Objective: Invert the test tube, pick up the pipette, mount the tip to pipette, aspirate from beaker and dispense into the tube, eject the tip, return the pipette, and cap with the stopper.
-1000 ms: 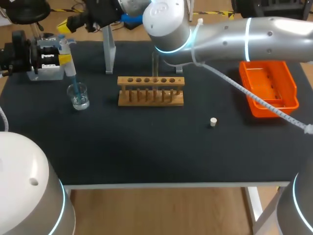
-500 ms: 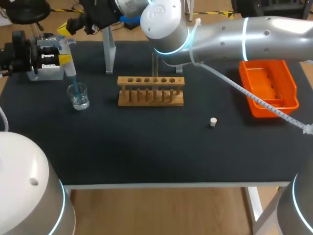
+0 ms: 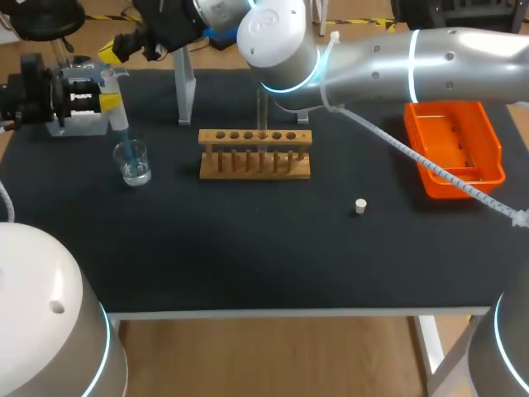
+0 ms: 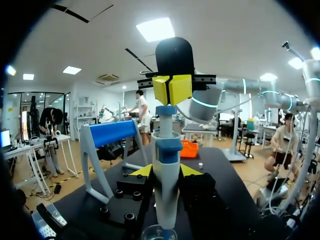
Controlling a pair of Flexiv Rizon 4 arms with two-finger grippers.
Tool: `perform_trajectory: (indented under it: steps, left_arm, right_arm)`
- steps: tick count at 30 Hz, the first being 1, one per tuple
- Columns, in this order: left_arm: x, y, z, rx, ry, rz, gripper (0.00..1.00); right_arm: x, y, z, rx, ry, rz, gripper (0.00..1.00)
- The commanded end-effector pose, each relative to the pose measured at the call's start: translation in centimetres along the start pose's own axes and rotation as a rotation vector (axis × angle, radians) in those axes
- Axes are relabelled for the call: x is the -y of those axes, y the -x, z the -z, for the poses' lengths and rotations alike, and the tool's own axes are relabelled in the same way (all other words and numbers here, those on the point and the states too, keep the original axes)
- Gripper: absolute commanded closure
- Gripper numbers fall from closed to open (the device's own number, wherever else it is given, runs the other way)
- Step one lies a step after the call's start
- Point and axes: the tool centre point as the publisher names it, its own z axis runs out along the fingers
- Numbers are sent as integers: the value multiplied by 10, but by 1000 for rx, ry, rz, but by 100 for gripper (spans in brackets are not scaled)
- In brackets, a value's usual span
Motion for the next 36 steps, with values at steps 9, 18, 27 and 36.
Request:
perform_trajectory:
  steps: [9, 18, 27, 36]
  left_arm:
    - [3, 1, 0, -1, -1, -1, 100]
    - [3, 1, 0, -1, -1, -1, 100]
    - [3, 1, 0, -1, -1, -1, 100]
    - [3, 1, 0, -1, -1, -1, 100]
  right_arm:
    - [12, -1, -4, -10, -39, -1, 100]
    - [22, -3, -7, -14, -62, -3, 100]
    - [13, -3, -2, -10, -42, 2, 100]
    - [-4, -8, 9, -16, -8, 26, 100]
